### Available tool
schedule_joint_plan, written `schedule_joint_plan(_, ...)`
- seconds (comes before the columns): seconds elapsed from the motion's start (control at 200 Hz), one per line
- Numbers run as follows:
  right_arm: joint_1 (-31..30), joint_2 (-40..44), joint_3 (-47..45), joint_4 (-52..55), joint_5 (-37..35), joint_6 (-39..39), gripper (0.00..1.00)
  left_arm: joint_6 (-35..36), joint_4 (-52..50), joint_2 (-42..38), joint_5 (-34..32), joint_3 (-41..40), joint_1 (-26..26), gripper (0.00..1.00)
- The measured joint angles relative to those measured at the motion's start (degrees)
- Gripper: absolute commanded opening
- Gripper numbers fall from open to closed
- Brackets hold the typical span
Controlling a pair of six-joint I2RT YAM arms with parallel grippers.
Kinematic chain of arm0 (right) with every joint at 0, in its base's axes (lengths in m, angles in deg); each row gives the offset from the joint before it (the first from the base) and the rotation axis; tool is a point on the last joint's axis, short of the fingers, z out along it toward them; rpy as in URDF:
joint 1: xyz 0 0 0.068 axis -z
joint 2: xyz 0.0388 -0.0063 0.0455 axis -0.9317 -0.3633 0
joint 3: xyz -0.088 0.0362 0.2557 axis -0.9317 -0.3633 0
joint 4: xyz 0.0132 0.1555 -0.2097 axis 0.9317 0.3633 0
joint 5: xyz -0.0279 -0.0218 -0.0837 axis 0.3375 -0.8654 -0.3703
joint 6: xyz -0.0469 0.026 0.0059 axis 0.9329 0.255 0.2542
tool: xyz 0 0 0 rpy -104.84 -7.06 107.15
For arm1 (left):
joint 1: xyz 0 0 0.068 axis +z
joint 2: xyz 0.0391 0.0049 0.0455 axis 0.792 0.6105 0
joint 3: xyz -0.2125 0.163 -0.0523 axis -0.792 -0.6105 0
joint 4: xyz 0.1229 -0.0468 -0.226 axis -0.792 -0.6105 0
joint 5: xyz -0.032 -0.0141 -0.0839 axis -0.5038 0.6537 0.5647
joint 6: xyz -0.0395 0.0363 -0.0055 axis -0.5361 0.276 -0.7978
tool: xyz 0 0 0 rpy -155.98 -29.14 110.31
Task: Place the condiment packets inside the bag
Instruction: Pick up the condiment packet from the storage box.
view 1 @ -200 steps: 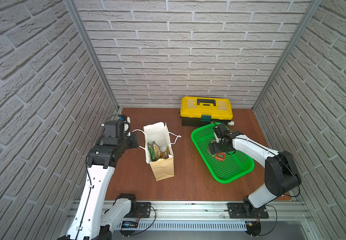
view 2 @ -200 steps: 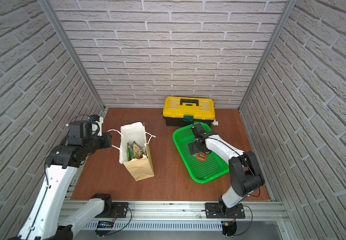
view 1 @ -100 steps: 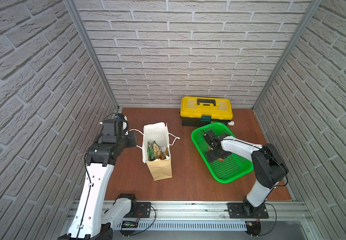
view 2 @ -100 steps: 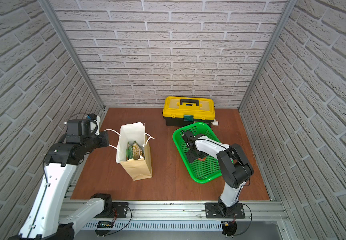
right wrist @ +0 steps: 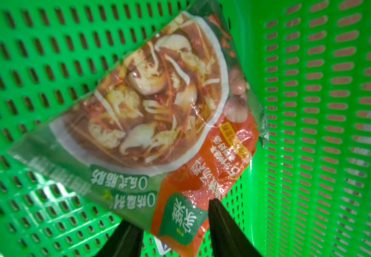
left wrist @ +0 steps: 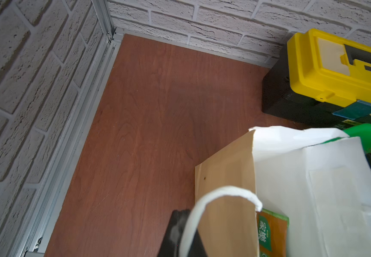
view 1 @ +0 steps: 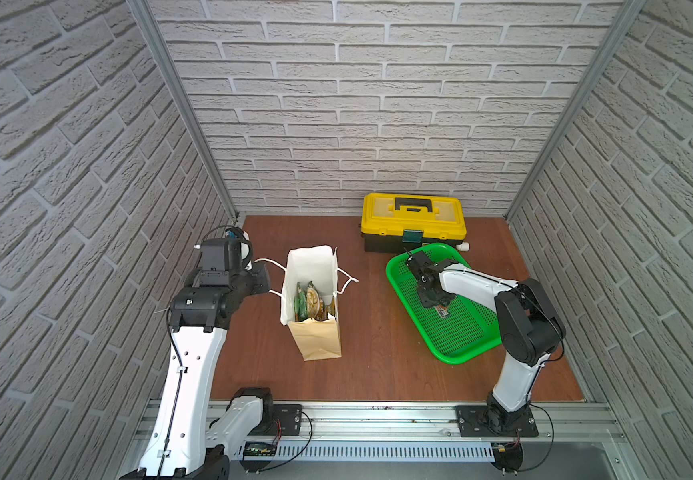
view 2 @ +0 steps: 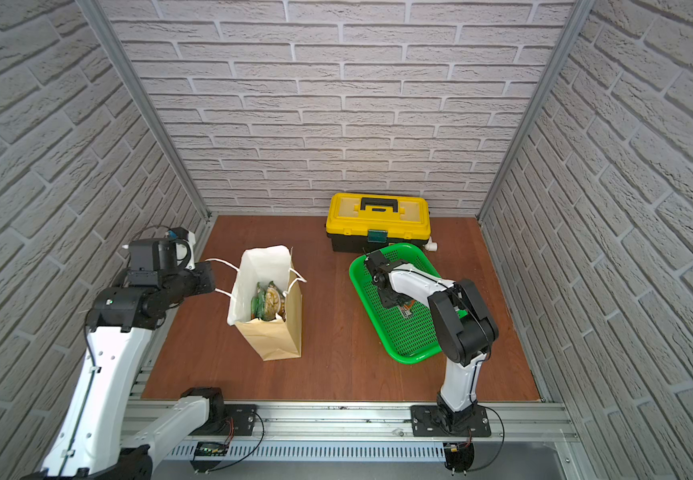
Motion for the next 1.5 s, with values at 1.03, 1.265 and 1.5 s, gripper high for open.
schedule_joint_plan(1.03, 3.52, 18.95, -6.60, -7.61, 17.14, 0.02, 0.03, 0.02, 0.26, -0.24, 3.41, 0.00, 0.66, 0.06)
schedule_joint_plan(1.265, 3.13, 29.66, -6.47, -7.30, 17.33, 0.15, 0.03, -0.39, 1.09, -0.15, 4.52, -0.02, 0.68, 0.06)
schedule_joint_plan(1.5, 1.46, 35.76, -2.40, -6.25, 20.26, 0.33, 0.02, -0.50, 1.49, 0.42, 5.16, -0.02, 0.68, 0.06)
